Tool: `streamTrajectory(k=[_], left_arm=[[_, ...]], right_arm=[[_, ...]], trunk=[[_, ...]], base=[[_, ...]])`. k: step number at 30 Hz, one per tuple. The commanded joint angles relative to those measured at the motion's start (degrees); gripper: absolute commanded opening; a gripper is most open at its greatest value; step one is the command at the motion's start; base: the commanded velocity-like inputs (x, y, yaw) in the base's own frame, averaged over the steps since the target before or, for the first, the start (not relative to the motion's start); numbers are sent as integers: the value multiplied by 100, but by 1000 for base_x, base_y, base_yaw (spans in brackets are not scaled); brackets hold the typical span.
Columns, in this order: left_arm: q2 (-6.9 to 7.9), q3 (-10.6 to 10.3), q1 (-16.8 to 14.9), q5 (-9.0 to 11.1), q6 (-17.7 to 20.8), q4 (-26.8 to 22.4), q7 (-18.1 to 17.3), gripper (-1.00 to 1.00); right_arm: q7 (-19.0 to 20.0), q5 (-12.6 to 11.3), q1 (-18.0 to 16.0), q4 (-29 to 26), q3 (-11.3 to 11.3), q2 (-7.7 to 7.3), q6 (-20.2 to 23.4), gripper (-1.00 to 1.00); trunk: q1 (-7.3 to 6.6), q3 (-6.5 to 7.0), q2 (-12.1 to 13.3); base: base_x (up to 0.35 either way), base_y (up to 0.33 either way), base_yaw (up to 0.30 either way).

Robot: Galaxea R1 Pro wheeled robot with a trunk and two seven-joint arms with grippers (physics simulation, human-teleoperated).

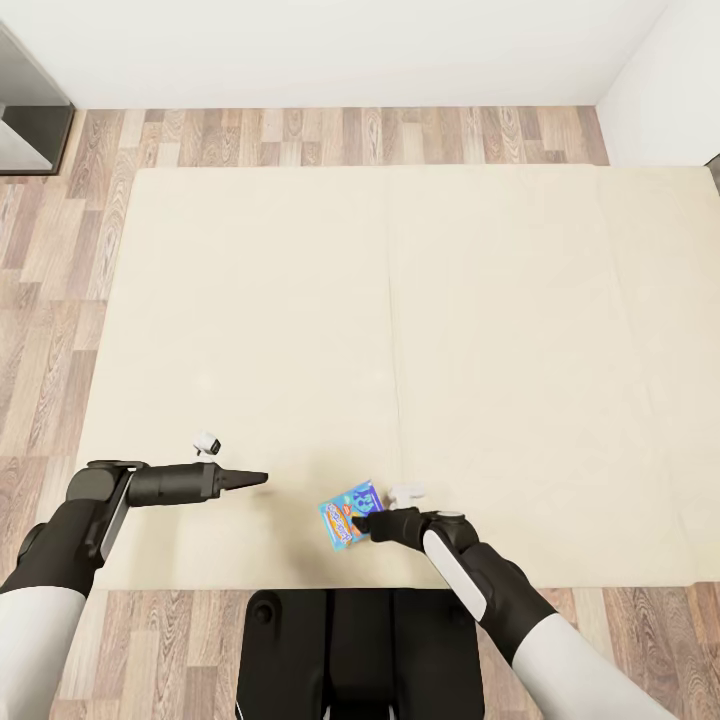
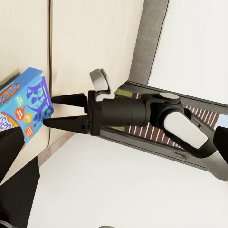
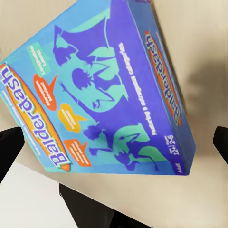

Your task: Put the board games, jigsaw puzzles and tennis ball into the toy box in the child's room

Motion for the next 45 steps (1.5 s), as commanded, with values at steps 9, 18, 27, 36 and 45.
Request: streamTrajectory(k=[9,18,27,36,45], left_arm=[[-6,2,-1,-24,60,-2,-30,100],[2,8,-1,-27,60,-3,-30,100],[2,8,-1,-23,60,-3,-30,100],[2,0,-1,-22,60,-3,-30,100],[2,6,-1,-22,60,-3,-30,100]], right_arm=[[4,2,7,1,9,11,-30,100],[4,5,8,2,28,9,-59,100],[5,5,9,-7,20,18,-64,100],[4,5,9,-7,33,14,-64,100],[4,5,9,-5,44,23,-64,100]], trunk=[[3,-6,-9],[3,-6,-9],[3,-6,-9],[3,-6,-9],[3,-6,-9]], base=[[0,0,0],[0,0,0],[0,0,0],[0,0,0],[0,0,0]])
